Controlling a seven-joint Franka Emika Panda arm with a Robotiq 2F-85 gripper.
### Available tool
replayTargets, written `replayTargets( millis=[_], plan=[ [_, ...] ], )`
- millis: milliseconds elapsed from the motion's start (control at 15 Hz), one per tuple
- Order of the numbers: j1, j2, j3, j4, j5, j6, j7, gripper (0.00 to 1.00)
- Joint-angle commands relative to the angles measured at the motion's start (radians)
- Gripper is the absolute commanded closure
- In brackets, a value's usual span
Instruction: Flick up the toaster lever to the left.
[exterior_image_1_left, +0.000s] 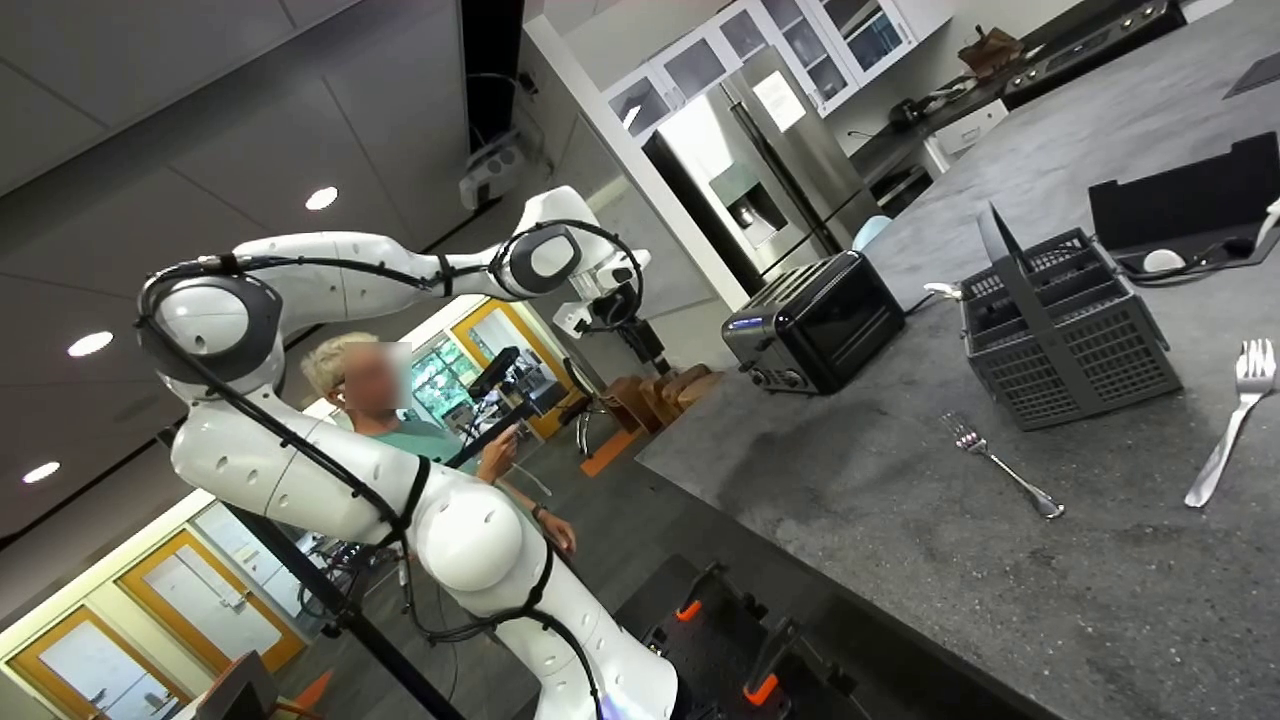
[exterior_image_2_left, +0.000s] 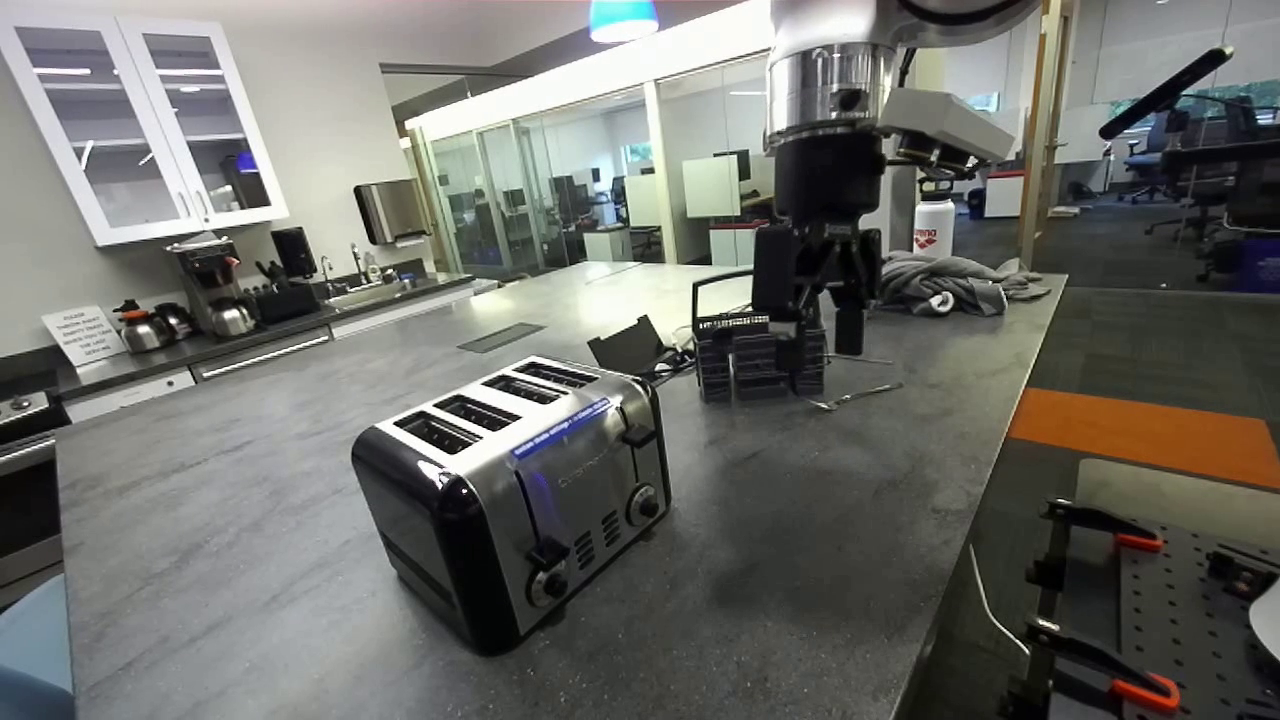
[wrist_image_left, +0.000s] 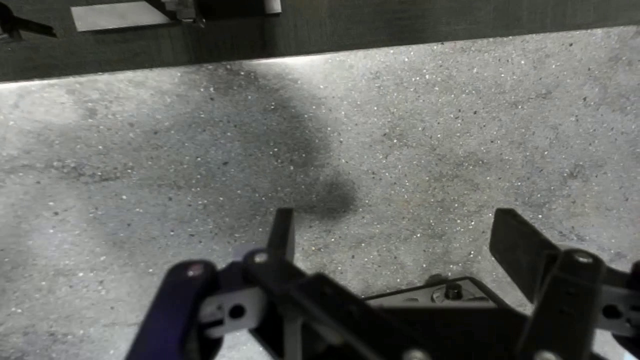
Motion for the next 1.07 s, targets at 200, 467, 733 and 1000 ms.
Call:
replayTargets(
  millis=[200,467,733,1000],
  plan=[
    [0.048,0.093,0.059,0.062,-0.019,0.057,0.070,0.00],
    [0.053,0.134,0.064,0.098,-0.030,0.057,0.075,0.00],
    [0.059,0.174,0.092,0.118,-0.037,0.131,0.118,0.00],
    [0.058,0.221,0.139,0.122,-0.098,0.275,0.232,0.26]
  ],
)
